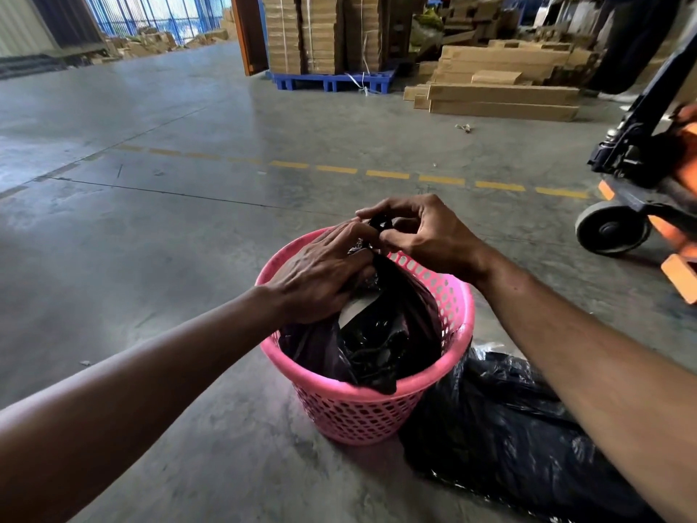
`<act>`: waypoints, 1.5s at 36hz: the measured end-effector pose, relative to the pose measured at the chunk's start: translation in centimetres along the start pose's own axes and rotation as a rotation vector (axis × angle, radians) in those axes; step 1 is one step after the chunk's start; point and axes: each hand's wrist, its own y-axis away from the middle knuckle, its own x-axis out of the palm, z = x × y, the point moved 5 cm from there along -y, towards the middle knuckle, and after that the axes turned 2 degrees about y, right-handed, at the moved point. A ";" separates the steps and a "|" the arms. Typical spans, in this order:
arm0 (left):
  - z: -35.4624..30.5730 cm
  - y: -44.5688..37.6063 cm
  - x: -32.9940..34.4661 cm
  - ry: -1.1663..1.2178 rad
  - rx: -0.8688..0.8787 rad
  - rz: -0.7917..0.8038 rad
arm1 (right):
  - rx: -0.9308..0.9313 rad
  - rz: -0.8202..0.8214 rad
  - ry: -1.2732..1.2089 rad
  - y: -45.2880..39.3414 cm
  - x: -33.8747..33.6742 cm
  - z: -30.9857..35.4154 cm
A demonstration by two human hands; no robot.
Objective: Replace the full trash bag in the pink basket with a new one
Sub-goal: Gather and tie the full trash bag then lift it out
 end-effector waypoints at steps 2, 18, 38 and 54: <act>0.2 0.1 -0.1 0.004 -0.005 -0.016 | -0.006 -0.020 -0.048 0.3 -0.2 -0.2; 3.3 2.9 1.1 -0.059 -0.467 -0.021 | 0.310 -0.013 -0.984 1.8 3.4 -3.7; 3.6 6.5 2.9 -0.589 -0.496 0.911 | 0.269 0.169 0.580 0.9 1.2 -8.5; 5.8 4.6 2.7 0.981 -0.809 0.071 | 0.448 -0.015 -0.318 1.9 -0.7 -9.3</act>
